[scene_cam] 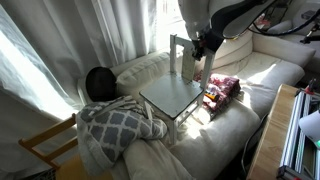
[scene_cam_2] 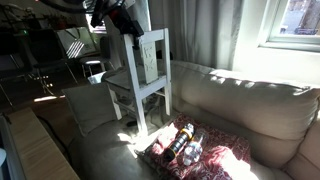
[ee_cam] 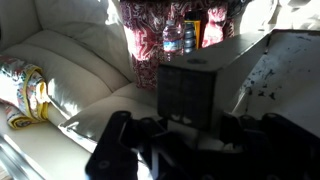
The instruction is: Twist the chair 45 degrees
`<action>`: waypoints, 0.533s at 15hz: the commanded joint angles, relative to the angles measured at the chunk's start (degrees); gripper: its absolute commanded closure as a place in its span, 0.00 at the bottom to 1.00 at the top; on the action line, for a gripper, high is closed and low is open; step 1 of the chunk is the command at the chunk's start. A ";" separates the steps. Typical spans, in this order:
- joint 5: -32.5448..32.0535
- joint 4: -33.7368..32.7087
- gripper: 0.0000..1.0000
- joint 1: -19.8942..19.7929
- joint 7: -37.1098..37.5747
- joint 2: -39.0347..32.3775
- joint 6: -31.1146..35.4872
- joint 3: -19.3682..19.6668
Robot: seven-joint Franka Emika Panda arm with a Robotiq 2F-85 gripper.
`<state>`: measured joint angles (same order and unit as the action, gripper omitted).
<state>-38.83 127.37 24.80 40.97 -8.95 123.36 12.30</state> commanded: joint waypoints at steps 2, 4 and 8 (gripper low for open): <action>-0.68 -1.72 0.98 -8.62 4.34 -0.29 5.02 -7.36; -1.47 -1.96 0.98 -10.07 4.94 -1.70 5.42 -8.39; -7.98 -3.00 0.98 -10.65 8.03 -3.71 3.11 -9.03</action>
<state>-41.91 126.74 15.68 44.71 -13.33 126.86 4.89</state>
